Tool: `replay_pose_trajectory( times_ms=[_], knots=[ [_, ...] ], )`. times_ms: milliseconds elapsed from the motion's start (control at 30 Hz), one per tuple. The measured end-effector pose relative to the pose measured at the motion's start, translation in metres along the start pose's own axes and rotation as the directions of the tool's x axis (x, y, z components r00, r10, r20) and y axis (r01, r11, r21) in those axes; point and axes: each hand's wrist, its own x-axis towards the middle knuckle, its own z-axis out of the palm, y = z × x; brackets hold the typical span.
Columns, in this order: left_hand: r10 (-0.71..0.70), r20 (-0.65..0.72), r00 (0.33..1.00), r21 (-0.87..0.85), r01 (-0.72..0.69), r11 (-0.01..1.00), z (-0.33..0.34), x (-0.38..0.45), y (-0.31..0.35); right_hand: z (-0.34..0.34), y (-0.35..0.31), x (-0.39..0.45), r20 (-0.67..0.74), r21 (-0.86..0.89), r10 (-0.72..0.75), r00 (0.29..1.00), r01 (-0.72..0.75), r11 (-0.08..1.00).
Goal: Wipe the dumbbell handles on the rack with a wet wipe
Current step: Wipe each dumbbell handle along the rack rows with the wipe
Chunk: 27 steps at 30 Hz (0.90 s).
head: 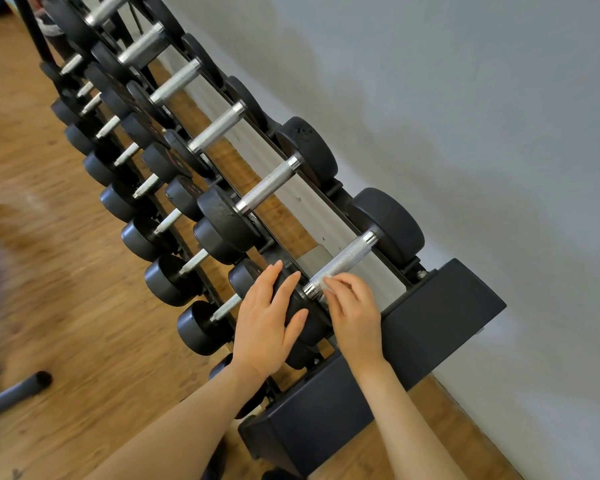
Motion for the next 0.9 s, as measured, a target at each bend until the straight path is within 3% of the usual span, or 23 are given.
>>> replay_pose_trajectory(
  times_ms=[200, 400, 567, 700, 767, 900],
  knots=[
    [-0.006, 0.009, 1.0, 0.004, 0.006, 1.0, 0.001, 0.001, 0.001, 0.002, -0.001, -0.003, 0.028, 0.168, 0.112, 0.993, -0.115, 0.979],
    [-0.014, 0.02, 1.0, -0.001, 0.014, 1.0, 0.0, 0.001, 0.001, -0.001, -0.006, 0.003, -0.007, 0.351, 0.342, 0.94, -0.318, 0.881],
    [-0.01, 0.018, 1.0, -0.008, 0.01, 1.0, 0.001, 0.0, 0.0, -0.003, -0.009, -0.002, 0.099, 0.312, 0.235, 0.967, -0.254, 0.915],
    [-0.022, 0.023, 0.999, -0.01, 0.022, 1.0, 0.001, 0.0, 0.001, -0.005, -0.003, 0.003, 0.03, 0.262, 0.219, 0.975, -0.219, 0.94],
    [-0.018, 0.025, 1.0, -0.012, 0.018, 1.0, 0.0, 0.0, 0.001, -0.005, -0.005, 0.004, 0.07, 0.237, 0.163, 0.984, -0.175, 0.956],
    [-0.027, 0.041, 0.999, -0.028, 0.029, 0.999, -0.002, 0.0, 0.003, -0.01, -0.005, 0.006, 0.221, 0.093, -0.138, 0.966, 0.12, 0.988]
  ],
)
